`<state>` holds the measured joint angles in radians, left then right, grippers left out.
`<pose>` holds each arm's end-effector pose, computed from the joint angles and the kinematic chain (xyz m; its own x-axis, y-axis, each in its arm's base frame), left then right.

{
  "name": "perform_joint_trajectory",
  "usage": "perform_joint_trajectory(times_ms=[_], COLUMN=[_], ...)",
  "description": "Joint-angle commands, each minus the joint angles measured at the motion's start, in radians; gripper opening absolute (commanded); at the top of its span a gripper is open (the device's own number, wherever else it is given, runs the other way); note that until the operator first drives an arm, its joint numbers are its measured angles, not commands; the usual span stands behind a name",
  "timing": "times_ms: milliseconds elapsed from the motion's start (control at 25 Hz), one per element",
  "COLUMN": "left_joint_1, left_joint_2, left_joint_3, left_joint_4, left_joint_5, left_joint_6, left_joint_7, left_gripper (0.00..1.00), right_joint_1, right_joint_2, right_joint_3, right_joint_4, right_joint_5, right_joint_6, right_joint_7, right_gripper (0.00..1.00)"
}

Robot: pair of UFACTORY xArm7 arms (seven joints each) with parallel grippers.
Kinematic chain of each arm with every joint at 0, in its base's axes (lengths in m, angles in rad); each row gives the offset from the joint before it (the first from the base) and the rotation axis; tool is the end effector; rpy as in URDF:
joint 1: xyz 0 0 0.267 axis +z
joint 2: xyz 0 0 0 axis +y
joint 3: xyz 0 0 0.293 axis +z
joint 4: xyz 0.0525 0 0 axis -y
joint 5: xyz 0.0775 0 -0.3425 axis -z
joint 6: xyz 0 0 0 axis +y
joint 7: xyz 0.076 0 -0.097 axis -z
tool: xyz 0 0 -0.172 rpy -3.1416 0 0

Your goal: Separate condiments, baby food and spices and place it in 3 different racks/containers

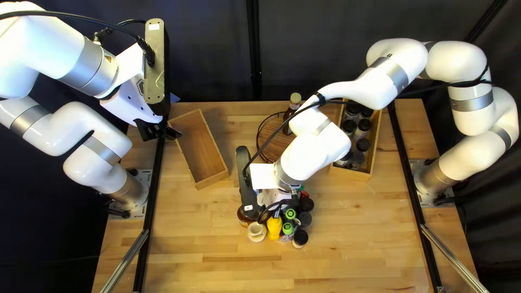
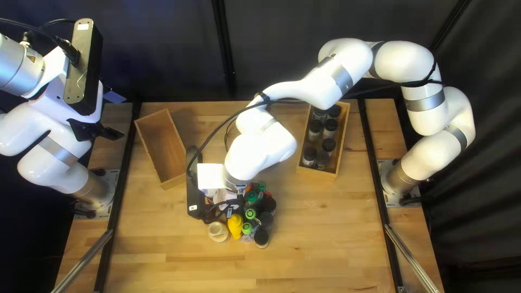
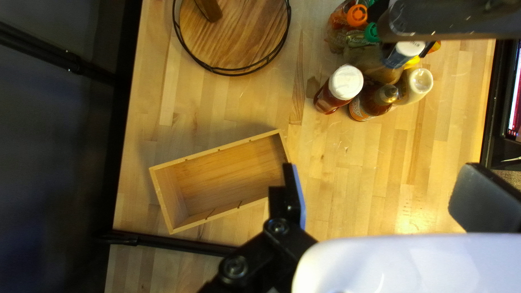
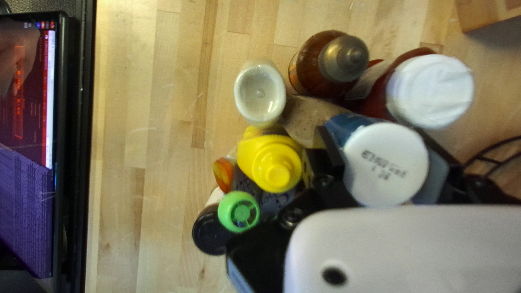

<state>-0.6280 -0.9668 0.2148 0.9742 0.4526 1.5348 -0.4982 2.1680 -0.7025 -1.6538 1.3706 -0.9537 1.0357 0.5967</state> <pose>0.2909 0.0124 0.4543 0.8893 0.0829 0.4497 0.1101 -0.9933 -0.0346 0.6099 0.1076 0.2503 0.9115 0.1458 0.3847 0.1517 -0.9883 0.0152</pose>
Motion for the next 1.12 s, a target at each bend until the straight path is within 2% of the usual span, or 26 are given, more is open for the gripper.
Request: perform_joint_trajectory(times_ms=[40,440,560,600,720,840,960,1120], left_joint_1=[0.0,0.0,0.0,0.0,0.0,0.0,0.0,0.0], left_joint_2=[0.0,0.0,0.0,0.0,0.0,0.0,0.0,0.0], left_joint_3=[0.0,0.0,0.0,0.0,0.0,0.0,0.0,0.0], left_joint_4=[0.0,0.0,0.0,0.0,0.0,0.0,0.0,0.0], left_joint_5=[0.0,0.0,0.0,0.0,0.0,0.0,0.0,0.0], left_joint_6=[0.0,0.0,0.0,0.0,0.0,0.0,0.0,0.0], left_joint_7=[0.0,0.0,0.0,0.0,0.0,0.0,0.0,0.0], left_gripper=[1.0,1.0,1.0,1.0,1.0,1.0,1.0,1.0], right_joint_1=[-0.04,-0.243,-0.353,-0.416,-0.54,-0.641,-0.779,-0.905], right_joint_2=[0.03,0.079,0.077,0.069,0.039,0.006,-0.057,-0.121], right_joint_3=[0.06,0.267,0.364,0.417,0.504,0.567,0.644,0.696], right_joint_4=[0.035,0.053,0.019,-0.008,-0.077,-0.142,-0.244,-0.346], right_joint_5=[0.027,0.069,0.068,0.061,0.039,0.019,-0.012,-0.037], right_joint_6=[0.043,0.123,0.15,0.163,0.184,0.201,0.226,0.249], right_joint_7=[-0.046,-0.13,-0.137,-0.134,-0.12,-0.101,-0.074,-0.042], right_gripper=[0.03,0.03,0.03,0.03,0.02,0.03,0.02,0.02])
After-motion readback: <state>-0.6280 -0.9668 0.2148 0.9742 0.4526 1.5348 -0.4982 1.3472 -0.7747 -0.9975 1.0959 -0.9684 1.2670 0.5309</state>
